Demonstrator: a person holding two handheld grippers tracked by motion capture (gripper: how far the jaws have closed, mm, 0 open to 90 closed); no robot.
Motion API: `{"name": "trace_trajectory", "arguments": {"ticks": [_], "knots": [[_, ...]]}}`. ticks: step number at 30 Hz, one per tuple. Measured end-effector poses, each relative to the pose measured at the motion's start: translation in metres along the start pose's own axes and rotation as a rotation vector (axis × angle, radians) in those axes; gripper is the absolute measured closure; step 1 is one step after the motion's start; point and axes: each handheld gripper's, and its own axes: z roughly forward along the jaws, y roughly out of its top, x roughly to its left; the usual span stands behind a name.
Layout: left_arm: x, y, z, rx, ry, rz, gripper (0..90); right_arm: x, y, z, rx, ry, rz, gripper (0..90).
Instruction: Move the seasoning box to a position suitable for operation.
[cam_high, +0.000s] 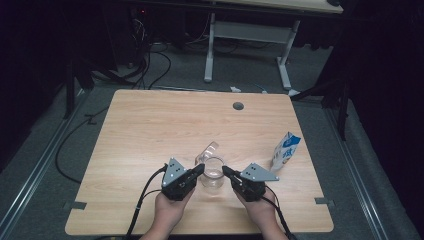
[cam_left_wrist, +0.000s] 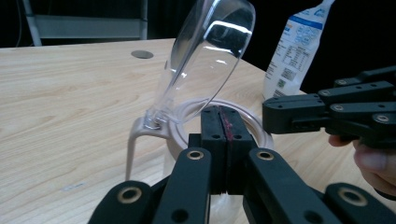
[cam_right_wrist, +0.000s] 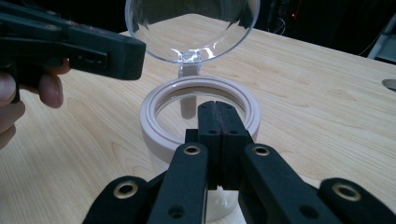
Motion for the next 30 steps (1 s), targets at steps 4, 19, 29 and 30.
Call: {"name": "trace_trajectory", "arguments": {"ticks": [4,19,29,30], "knots": [[0.004,0.001,-0.001,-0.008,0.010,-0.010,89.7,0.000,0.000,0.000,0.000,0.000,-0.001,89.9],[0.014,0.000,-0.006,-0.008,0.033,-0.016,89.1,0.000,0.000,0.000,0.001,-0.002,-0.007,89.7],[0.034,-0.021,-0.032,0.059,0.059,0.004,80.7,-0.003,0.005,-0.010,-0.018,-0.028,0.004,80.7],[0.037,-0.025,-0.035,0.072,0.069,0.014,80.0,-0.005,0.004,-0.011,-0.024,-0.037,0.005,79.6]]}}
